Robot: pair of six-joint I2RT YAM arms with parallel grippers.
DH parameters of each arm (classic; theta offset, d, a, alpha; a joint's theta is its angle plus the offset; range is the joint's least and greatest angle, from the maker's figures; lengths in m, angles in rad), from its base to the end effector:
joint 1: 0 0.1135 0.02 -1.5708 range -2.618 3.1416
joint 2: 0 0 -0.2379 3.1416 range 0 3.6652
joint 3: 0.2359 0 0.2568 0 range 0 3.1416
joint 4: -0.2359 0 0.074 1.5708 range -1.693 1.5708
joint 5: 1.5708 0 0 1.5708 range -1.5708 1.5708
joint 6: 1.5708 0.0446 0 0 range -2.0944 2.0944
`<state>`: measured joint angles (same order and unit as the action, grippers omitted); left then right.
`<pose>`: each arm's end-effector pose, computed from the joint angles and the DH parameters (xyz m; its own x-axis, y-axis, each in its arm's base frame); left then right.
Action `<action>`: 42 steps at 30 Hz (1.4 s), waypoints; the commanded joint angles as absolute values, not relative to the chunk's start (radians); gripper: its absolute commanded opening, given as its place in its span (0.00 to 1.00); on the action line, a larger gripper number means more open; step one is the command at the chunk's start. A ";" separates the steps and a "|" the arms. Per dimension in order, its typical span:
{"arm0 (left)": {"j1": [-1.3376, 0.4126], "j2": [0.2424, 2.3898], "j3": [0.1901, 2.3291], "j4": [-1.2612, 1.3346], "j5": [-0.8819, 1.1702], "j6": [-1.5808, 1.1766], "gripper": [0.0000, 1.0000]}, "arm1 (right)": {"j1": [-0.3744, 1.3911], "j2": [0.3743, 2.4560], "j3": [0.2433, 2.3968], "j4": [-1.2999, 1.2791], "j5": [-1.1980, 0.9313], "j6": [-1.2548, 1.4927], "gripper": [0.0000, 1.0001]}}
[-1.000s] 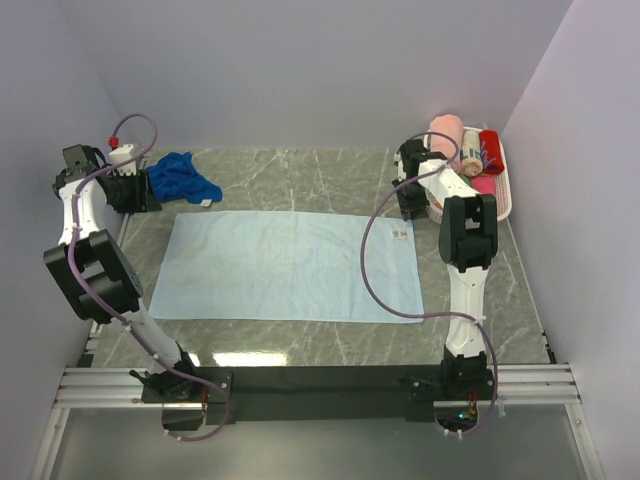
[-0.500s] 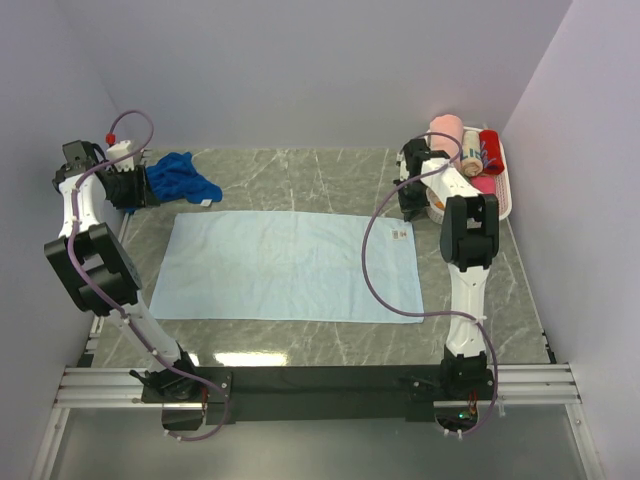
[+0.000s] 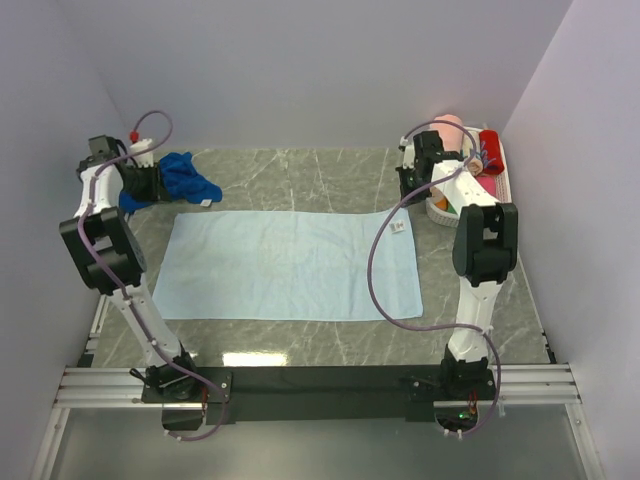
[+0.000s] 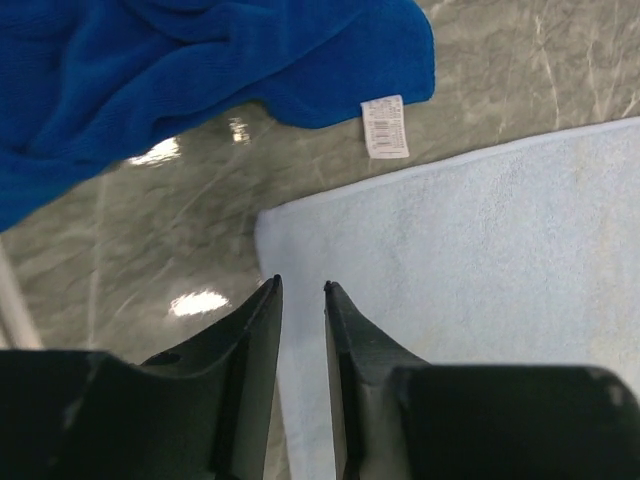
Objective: Roll the towels
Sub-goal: Flatten the towel, then fold the towel
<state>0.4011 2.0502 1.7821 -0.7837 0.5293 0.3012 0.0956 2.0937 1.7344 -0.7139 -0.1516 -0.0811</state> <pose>0.4159 0.1519 0.2186 -0.7950 -0.0590 -0.6038 0.1355 0.9528 -0.2716 0.4473 0.0497 0.1842 -0.8584 -0.1628 -0.4865 -0.2364 0.9671 0.0936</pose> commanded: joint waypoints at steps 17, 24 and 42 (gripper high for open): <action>0.310 2.194 1.807 -0.673 0.313 0.322 0.30 | 0.087 2.097 1.770 -0.733 -0.209 -0.103 0.00; 0.310 2.238 1.851 -0.709 0.347 0.324 0.34 | 0.092 2.098 1.763 -0.741 -0.213 -0.101 0.00; 0.316 2.284 1.847 -0.689 0.319 0.304 0.02 | 0.103 2.109 1.740 -0.742 -0.235 -0.098 0.00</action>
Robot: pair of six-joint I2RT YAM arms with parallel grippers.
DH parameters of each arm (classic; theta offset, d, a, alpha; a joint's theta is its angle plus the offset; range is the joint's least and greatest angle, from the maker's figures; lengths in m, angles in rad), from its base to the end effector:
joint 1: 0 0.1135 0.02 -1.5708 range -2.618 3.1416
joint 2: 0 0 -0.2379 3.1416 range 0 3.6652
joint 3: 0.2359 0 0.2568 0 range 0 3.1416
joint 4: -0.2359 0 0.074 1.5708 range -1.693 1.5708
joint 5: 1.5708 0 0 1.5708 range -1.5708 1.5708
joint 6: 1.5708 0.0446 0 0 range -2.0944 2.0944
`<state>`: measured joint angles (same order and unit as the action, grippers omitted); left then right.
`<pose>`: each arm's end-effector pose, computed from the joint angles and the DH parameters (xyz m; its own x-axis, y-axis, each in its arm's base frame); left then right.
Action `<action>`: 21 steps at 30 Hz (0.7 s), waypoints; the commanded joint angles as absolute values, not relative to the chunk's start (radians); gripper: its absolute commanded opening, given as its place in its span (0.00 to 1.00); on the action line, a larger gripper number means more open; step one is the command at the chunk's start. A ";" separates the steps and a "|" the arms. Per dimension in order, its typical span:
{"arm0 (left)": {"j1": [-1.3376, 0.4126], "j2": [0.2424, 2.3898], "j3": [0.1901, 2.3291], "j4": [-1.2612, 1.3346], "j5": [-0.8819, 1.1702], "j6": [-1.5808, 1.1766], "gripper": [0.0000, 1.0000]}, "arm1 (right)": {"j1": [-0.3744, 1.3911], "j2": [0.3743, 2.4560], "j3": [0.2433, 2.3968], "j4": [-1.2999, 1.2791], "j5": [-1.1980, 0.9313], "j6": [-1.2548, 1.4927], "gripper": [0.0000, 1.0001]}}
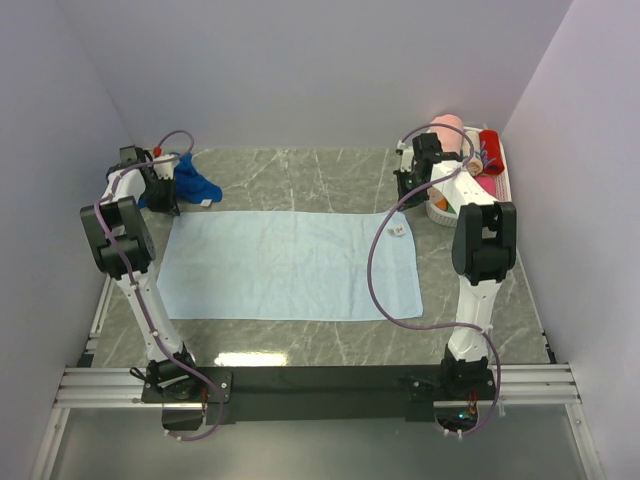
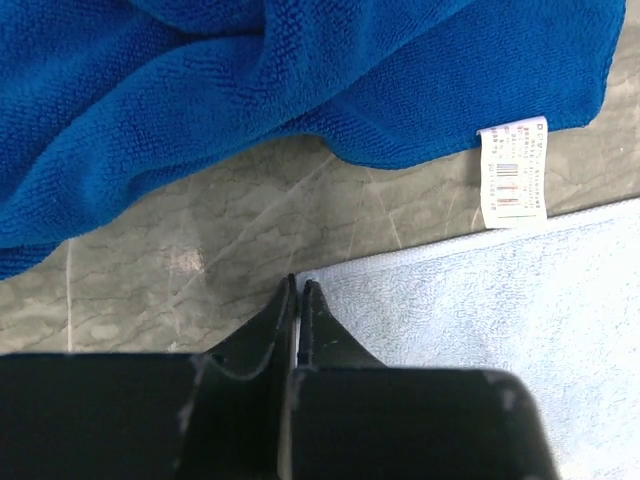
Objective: Roll the towels
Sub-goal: Fold the towel
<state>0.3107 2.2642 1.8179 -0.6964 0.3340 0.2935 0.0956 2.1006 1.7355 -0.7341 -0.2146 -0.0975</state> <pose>0.4533 0.1302 0.1372 -0.8752 0.0060 -0.4837 0.0982 0.9813 -0.1654 0.4453 0.0522 0.1810 -0.8641 -0.1784 -0.4706 -0.2750 0.9505 0.1446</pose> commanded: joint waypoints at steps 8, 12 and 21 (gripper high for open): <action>0.371 2.322 1.973 -0.732 0.301 0.324 0.00 | 0.146 2.125 1.740 -0.718 -0.264 -0.064 0.00; 0.370 2.321 1.996 -0.732 0.272 0.336 0.00 | 0.156 2.144 1.769 -0.704 -0.270 -0.043 0.00; 0.394 2.212 1.950 -0.724 0.419 0.336 0.00 | 0.143 2.148 1.865 -0.727 -0.244 -0.071 0.00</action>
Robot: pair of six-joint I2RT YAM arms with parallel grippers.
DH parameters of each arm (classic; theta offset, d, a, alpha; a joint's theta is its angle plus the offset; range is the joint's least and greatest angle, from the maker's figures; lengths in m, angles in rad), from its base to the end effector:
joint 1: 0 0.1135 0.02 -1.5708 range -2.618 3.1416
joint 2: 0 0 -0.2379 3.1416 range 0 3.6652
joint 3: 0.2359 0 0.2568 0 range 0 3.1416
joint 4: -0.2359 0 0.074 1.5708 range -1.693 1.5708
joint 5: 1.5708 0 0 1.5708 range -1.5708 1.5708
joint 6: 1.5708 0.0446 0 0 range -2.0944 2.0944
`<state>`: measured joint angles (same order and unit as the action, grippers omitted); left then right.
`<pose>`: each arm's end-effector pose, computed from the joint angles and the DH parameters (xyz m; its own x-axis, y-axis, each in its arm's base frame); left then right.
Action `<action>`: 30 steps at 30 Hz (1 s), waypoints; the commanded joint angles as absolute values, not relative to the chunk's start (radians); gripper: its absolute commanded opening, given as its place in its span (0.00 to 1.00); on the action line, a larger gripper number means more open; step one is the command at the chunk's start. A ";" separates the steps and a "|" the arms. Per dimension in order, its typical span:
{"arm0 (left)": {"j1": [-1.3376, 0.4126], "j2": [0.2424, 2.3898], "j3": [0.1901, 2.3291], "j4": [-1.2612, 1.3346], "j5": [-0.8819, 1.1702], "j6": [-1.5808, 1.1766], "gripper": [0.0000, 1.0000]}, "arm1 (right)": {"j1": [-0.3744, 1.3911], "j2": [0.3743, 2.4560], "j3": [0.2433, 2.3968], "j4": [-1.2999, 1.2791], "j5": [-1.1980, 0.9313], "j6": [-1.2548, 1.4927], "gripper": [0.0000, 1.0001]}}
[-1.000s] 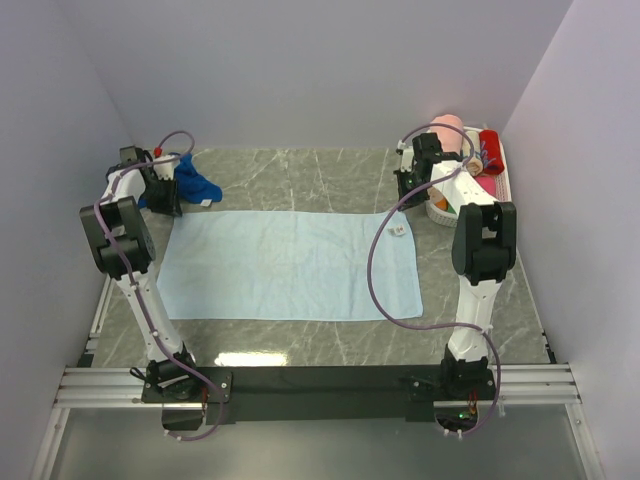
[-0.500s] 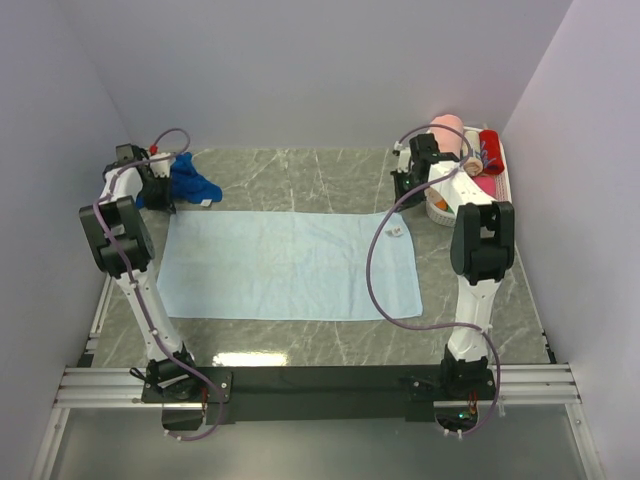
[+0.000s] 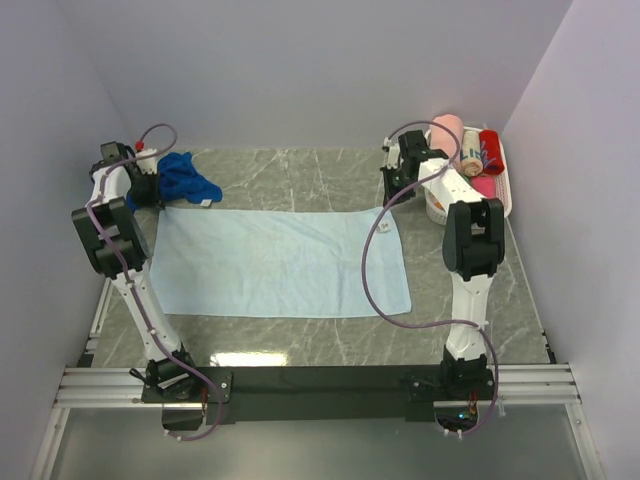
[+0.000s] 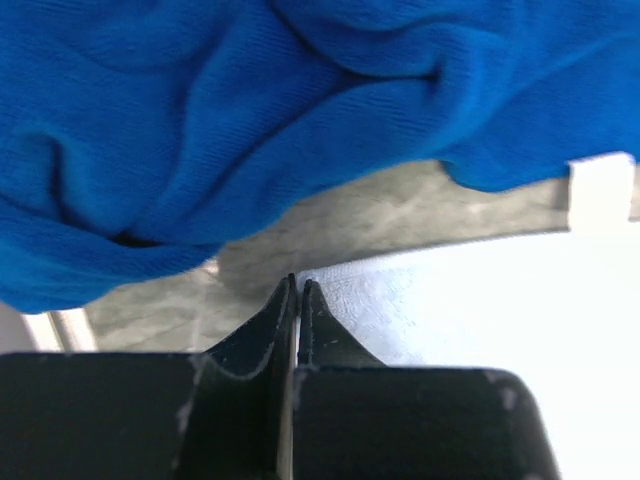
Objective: Roll the towels
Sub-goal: Fold the towel
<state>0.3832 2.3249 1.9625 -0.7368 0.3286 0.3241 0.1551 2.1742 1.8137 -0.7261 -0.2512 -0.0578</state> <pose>0.4602 0.1700 0.1510 -0.8526 -0.0187 -0.5222 0.0566 0.9902 -0.1279 0.4571 0.0827 0.1737 -0.8577 -0.1907 -0.4774 -0.3140 0.9297 0.1927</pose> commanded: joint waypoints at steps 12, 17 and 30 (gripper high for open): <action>0.515 2.089 1.942 -0.986 0.595 0.513 0.00 | 0.112 1.962 1.700 -0.788 -0.285 -0.173 0.00; 0.598 2.036 1.867 -1.084 0.629 0.632 0.01 | 0.110 1.902 1.602 -0.816 -0.310 -0.204 0.00; 0.680 1.815 1.423 -1.174 0.534 0.977 0.01 | 0.110 1.669 1.266 -0.877 -0.315 -0.273 0.00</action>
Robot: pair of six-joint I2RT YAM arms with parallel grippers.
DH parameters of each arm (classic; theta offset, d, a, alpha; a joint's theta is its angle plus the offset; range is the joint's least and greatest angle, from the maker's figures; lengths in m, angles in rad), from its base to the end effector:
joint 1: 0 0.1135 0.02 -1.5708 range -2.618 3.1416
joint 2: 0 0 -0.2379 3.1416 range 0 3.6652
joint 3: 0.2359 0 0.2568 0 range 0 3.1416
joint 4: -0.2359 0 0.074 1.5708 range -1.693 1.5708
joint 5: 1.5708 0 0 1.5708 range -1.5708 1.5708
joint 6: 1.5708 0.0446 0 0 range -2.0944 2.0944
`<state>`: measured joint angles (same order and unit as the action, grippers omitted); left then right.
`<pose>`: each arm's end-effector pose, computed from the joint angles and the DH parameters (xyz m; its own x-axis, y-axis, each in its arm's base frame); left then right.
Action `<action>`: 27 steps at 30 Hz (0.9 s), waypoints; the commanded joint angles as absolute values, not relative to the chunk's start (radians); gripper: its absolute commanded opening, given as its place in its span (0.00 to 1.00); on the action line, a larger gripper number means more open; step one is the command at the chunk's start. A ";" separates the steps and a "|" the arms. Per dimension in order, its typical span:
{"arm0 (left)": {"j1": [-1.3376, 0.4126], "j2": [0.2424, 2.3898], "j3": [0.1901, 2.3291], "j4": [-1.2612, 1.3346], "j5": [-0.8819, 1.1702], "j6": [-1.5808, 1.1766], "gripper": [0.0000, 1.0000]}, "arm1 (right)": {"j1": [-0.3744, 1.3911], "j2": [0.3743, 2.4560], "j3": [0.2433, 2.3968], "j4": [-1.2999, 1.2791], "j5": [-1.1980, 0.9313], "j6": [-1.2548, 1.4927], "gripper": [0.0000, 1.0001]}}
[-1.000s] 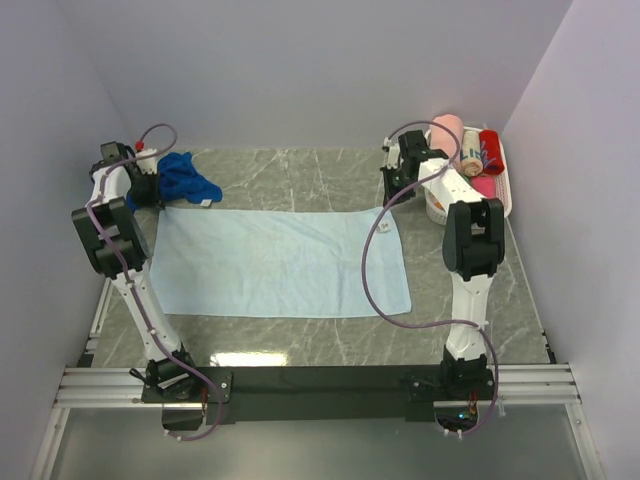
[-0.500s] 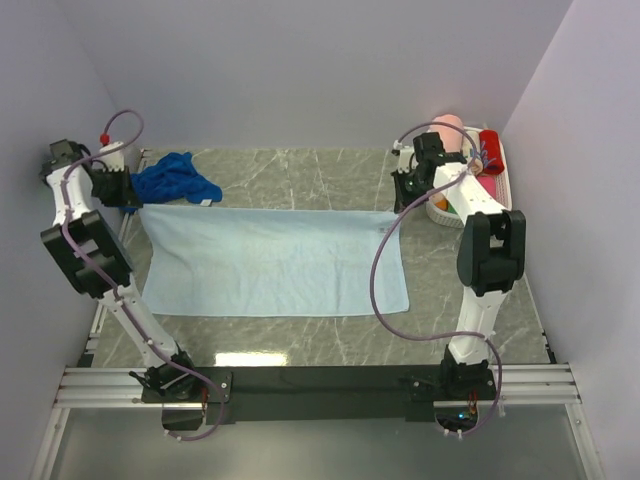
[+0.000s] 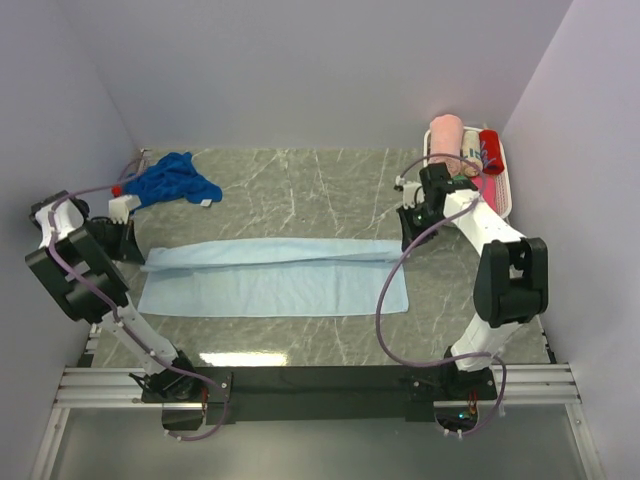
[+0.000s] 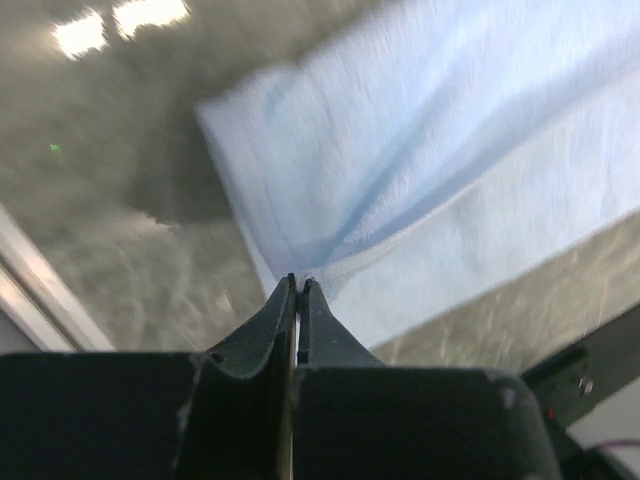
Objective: Roll the towels
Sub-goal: Fold the towel
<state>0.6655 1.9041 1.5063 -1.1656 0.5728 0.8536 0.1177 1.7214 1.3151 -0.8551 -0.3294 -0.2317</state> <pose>0.2919 0.1984 0.1854 -0.9057 0.0943 -0.4133 0.2538 0.9014 -0.3507 0.3401 0.0547 0.1945 -0.8727 -0.3220 -0.3671 -0.4205 0.8776 0.2300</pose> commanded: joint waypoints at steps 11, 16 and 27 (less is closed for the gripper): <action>0.676 1.678 1.319 -0.844 0.540 0.754 0.01 | 0.110 1.704 1.302 -0.838 -0.311 -0.219 0.00; 0.664 1.715 1.480 -0.782 0.564 0.621 0.01 | 0.106 1.775 1.520 -0.876 -0.302 -0.210 0.00; 0.742 1.732 1.573 -1.207 0.594 0.995 0.00 | 0.104 1.619 1.361 -0.968 -0.301 -0.311 0.00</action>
<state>0.6838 1.7515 1.6081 -1.0378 0.6132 0.8047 0.1173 1.7149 1.4437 -0.8967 -0.3450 -0.2478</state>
